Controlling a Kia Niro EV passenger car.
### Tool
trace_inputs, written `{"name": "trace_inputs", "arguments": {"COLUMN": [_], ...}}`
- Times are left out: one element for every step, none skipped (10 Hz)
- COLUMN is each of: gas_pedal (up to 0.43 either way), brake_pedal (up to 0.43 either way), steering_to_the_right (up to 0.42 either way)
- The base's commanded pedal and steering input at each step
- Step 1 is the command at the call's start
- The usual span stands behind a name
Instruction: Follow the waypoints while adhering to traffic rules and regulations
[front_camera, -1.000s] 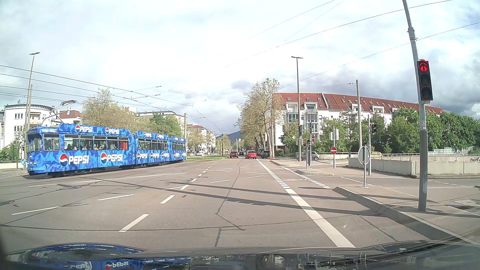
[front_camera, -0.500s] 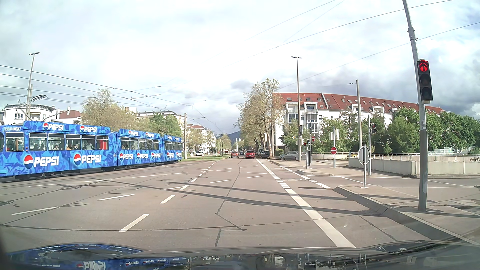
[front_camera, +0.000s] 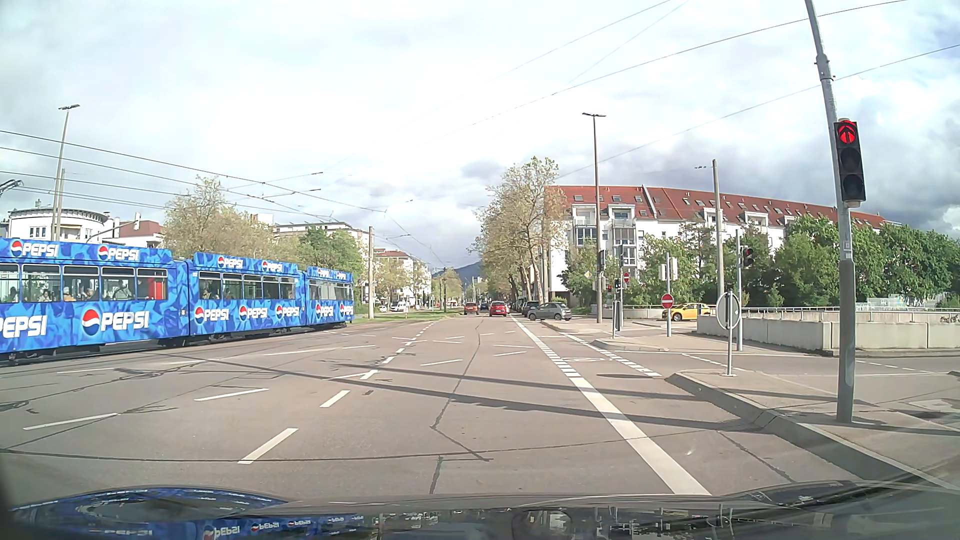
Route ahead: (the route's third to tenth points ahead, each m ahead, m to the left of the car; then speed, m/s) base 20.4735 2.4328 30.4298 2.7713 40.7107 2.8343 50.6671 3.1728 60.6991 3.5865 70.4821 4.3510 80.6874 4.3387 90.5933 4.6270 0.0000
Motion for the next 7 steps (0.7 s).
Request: {"name": "trace_inputs", "arguments": {"gas_pedal": [0.0, 0.0, 0.0, 0.0, 0.0, 0.0, 0.0], "brake_pedal": [0.152, 0.152, 0.152, 0.152, 0.152, 0.152, 0.152], "steering_to_the_right": [-0.003, -0.003, -0.003, -0.003, -0.003, -0.003, -0.003]}}
